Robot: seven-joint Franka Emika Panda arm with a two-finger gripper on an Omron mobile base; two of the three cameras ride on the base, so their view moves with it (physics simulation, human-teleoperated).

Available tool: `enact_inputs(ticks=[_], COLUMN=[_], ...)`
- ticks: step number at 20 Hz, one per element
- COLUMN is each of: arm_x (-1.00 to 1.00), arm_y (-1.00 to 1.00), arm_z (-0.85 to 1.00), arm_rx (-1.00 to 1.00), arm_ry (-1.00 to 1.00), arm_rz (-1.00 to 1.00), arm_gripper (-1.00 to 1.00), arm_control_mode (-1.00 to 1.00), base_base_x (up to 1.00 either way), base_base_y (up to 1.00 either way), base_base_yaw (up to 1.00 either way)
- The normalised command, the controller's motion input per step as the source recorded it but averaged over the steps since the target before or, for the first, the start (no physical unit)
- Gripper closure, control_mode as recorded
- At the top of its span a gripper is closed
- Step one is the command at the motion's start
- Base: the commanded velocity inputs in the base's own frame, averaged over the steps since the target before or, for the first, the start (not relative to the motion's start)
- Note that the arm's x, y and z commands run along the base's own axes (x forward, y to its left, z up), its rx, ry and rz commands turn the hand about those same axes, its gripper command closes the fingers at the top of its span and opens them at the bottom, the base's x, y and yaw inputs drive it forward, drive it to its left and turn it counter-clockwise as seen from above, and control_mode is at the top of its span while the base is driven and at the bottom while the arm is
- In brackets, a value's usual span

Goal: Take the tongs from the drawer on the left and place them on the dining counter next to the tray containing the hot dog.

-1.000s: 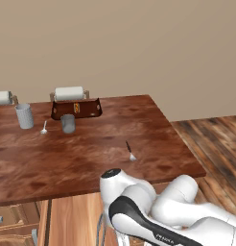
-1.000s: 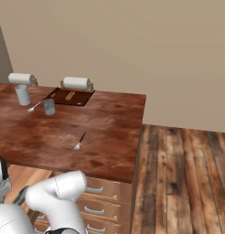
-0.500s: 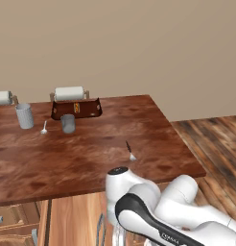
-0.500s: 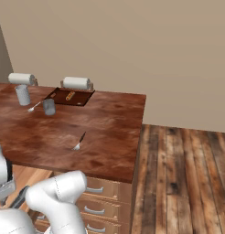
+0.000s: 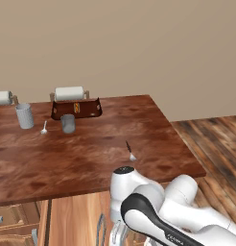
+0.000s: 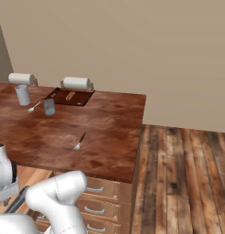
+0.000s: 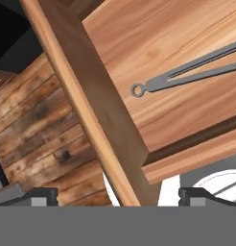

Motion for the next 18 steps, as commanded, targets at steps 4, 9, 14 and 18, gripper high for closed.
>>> enact_inputs(ticks=[4,9,14,18], arm_x=[0.24,0.26,0.22,0.18], arm_y=[0.00,0.00,0.00,0.02], arm_z=[-0.10,-0.09,-0.21,-0.25], arm_rx=[-0.08,-0.05,-0.07,-0.09], arm_ry=[0.00,0.00,0.00,0.00], arm_rz=[-0.14,-0.21,-0.19,-0.18], arm_gripper=[-1.00,-1.00,-1.00,-1.00], arm_control_mode=[-1.00,-1.00,-1.00,-1.00], base_base_x=[0.00,0.00,0.00,0.00], base_base_y=[0.00,0.00,0.00,0.00], base_base_yaw=[0.00,0.00,0.00,0.00])
